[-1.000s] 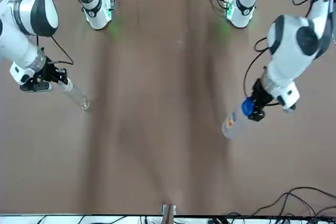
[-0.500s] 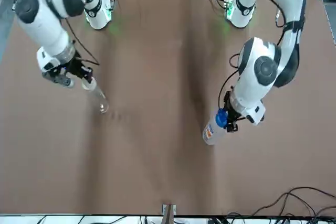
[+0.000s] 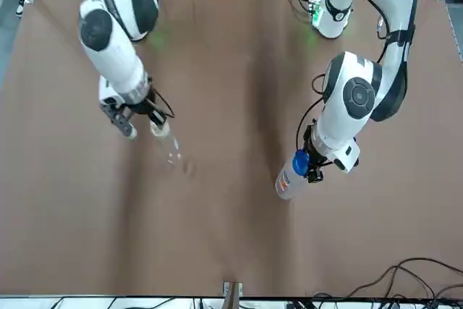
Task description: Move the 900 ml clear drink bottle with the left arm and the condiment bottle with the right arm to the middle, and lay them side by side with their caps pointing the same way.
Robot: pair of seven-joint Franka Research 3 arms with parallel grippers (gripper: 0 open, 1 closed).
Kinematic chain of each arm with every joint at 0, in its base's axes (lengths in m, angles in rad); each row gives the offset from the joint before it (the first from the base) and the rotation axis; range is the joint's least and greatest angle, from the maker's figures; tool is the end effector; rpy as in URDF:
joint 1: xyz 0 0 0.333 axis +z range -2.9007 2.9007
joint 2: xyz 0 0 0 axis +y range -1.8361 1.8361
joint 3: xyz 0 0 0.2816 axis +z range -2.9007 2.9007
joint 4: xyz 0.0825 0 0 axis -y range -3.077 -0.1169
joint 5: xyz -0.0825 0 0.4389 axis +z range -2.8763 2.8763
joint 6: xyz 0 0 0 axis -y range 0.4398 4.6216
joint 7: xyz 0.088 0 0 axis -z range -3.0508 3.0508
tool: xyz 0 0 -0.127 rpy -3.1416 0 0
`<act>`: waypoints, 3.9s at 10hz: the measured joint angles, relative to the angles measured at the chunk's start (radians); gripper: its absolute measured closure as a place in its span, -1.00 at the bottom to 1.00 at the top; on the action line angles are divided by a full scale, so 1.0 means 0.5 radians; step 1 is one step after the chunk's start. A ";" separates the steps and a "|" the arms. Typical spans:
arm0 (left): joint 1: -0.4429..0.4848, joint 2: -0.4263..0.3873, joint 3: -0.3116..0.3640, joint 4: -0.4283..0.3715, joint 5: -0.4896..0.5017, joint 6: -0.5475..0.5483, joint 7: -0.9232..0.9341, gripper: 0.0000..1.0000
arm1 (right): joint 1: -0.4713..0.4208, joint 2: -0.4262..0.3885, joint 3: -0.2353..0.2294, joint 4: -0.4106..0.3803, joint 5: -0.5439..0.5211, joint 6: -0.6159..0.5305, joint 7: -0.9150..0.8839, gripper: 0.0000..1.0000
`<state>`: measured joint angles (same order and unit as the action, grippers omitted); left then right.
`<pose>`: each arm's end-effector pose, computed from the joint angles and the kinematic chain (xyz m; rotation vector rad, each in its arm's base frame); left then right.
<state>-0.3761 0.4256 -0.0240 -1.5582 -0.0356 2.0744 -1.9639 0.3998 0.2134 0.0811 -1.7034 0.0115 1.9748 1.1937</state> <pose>0.6680 -0.2834 0.3364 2.1387 2.1631 -0.0065 0.6003 0.3116 0.3983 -2.8822 1.0838 -0.0287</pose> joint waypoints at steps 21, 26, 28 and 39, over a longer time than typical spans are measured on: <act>0.087 -0.222 0.017 0.076 0.084 -0.359 3.656 -1.00 | 0.274 0.434 -0.014 0.325 0.134 -0.151 1.077 -0.60; 0.080 -0.237 -0.034 0.102 0.085 -0.358 4.745 -1.00 | 0.274 0.419 -0.014 0.323 0.134 -0.203 1.018 -0.74; 0.071 -0.220 -0.050 0.098 0.085 -0.359 4.957 -1.00 | 0.274 0.393 -0.017 0.323 0.134 -0.271 0.819 -0.74; 0.039 0.082 -0.064 0.252 0.000 -0.258 5.011 -1.00 | 0.326 0.184 -0.024 0.300 0.096 -0.422 -1.084 -0.97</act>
<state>-0.3568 0.4666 -0.0562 -1.4323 -0.0355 1.9452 0.5418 0.5628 0.3053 0.0694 -1.5533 0.0597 1.7639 0.6514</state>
